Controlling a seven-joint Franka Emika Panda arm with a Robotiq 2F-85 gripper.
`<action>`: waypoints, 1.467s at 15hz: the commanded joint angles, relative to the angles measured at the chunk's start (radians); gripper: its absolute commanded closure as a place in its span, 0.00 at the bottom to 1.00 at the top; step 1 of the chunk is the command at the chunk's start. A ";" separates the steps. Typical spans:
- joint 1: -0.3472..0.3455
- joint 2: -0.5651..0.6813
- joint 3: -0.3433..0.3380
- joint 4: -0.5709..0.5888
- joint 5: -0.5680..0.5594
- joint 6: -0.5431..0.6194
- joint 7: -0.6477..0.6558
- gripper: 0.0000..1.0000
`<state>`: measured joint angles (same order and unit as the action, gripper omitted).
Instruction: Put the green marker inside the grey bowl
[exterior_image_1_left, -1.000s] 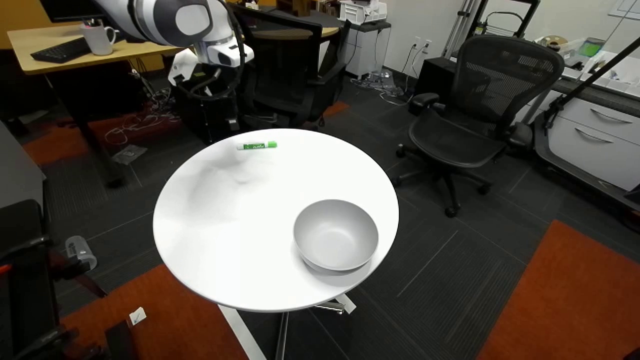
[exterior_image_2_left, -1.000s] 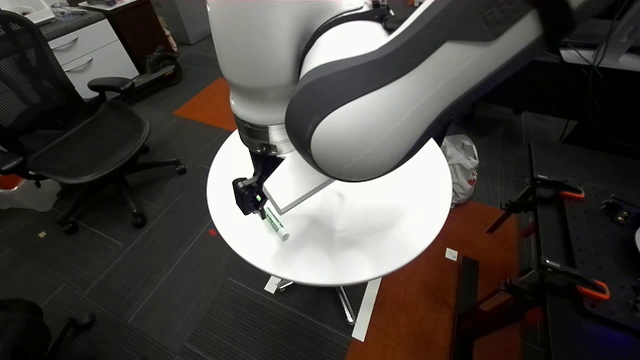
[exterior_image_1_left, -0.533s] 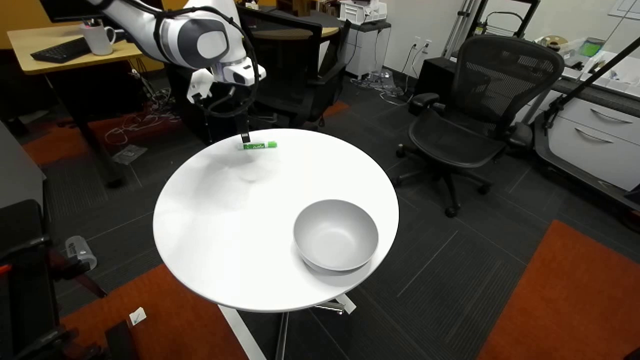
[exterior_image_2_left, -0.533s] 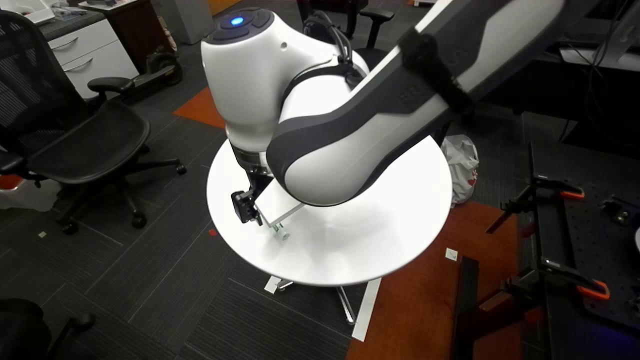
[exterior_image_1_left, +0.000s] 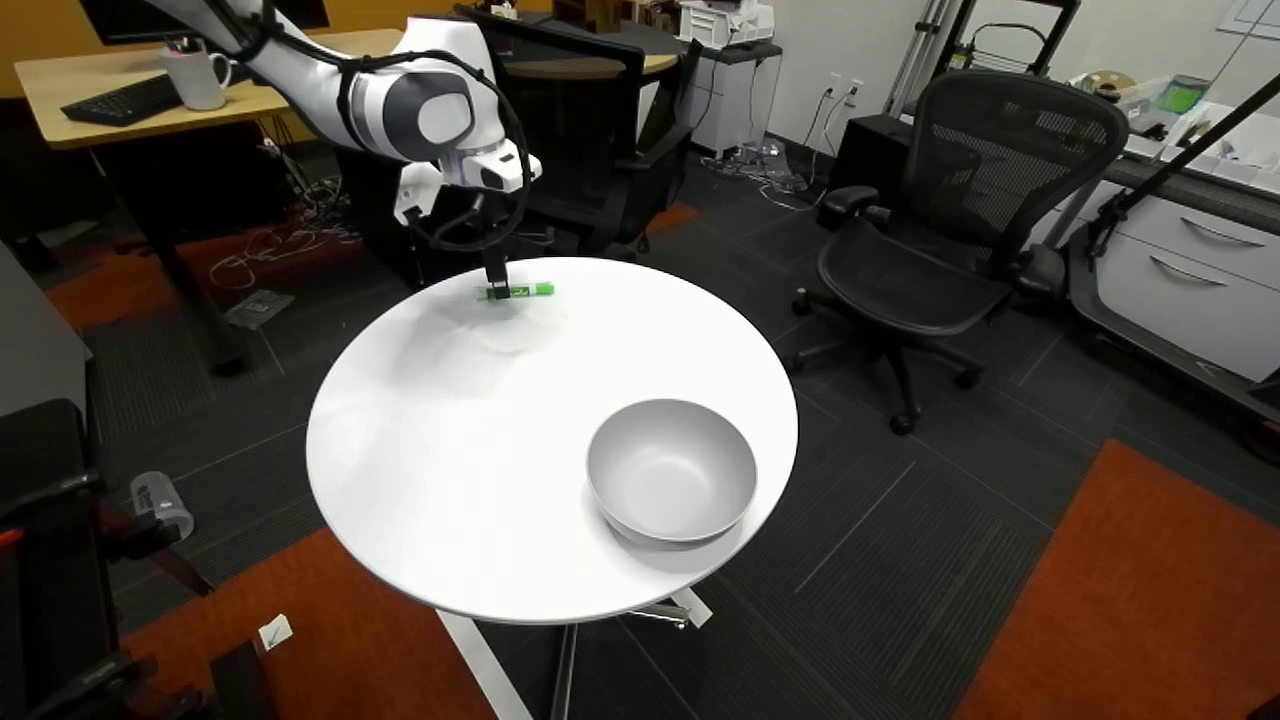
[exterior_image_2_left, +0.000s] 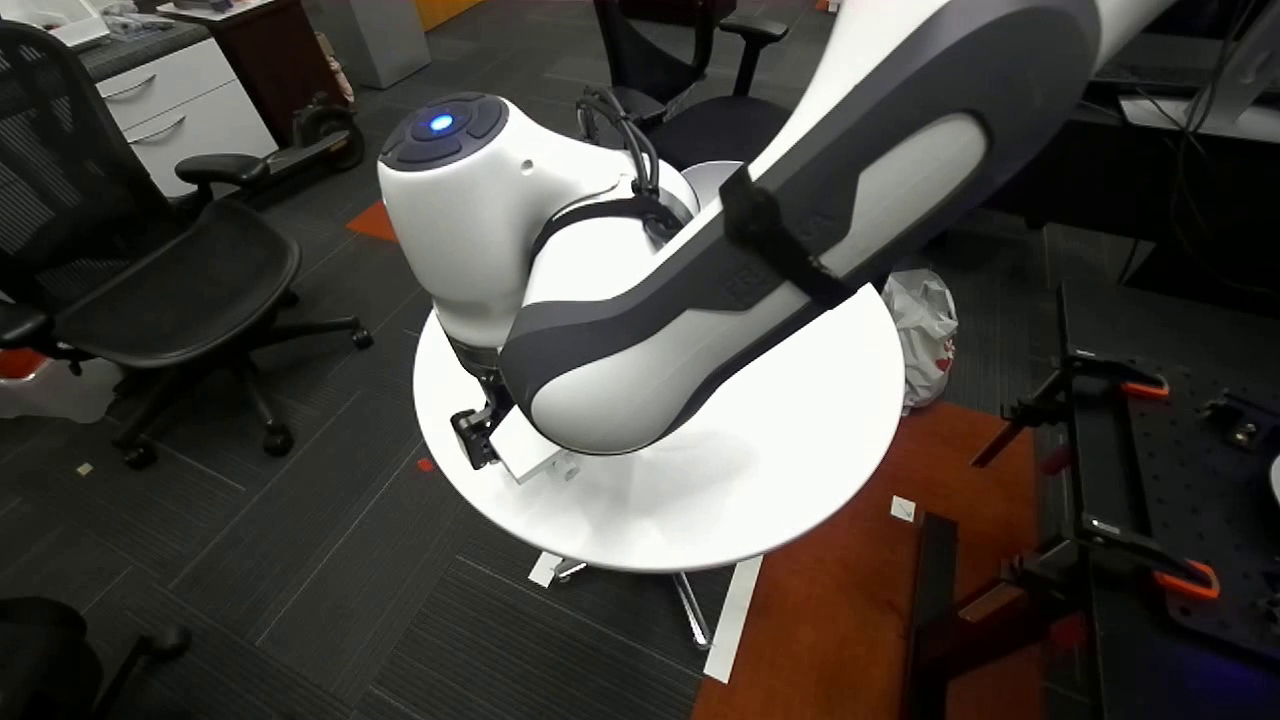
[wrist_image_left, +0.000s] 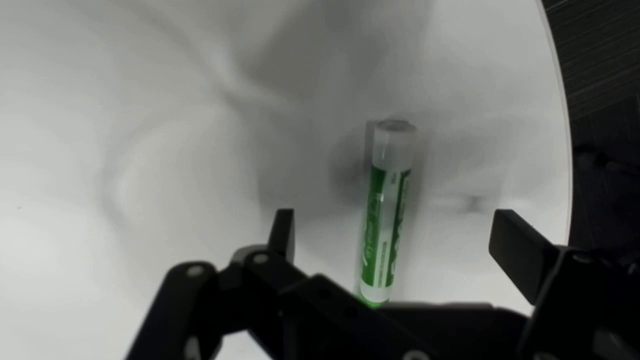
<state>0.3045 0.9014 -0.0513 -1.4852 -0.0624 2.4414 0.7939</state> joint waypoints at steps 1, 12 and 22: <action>0.025 0.050 -0.023 0.093 0.013 -0.070 0.038 0.00; -0.001 0.083 -0.031 0.158 0.026 -0.118 0.059 0.95; -0.043 -0.172 -0.065 -0.102 0.029 -0.078 0.062 0.95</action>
<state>0.2771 0.8990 -0.0986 -1.4135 -0.0465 2.3674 0.8341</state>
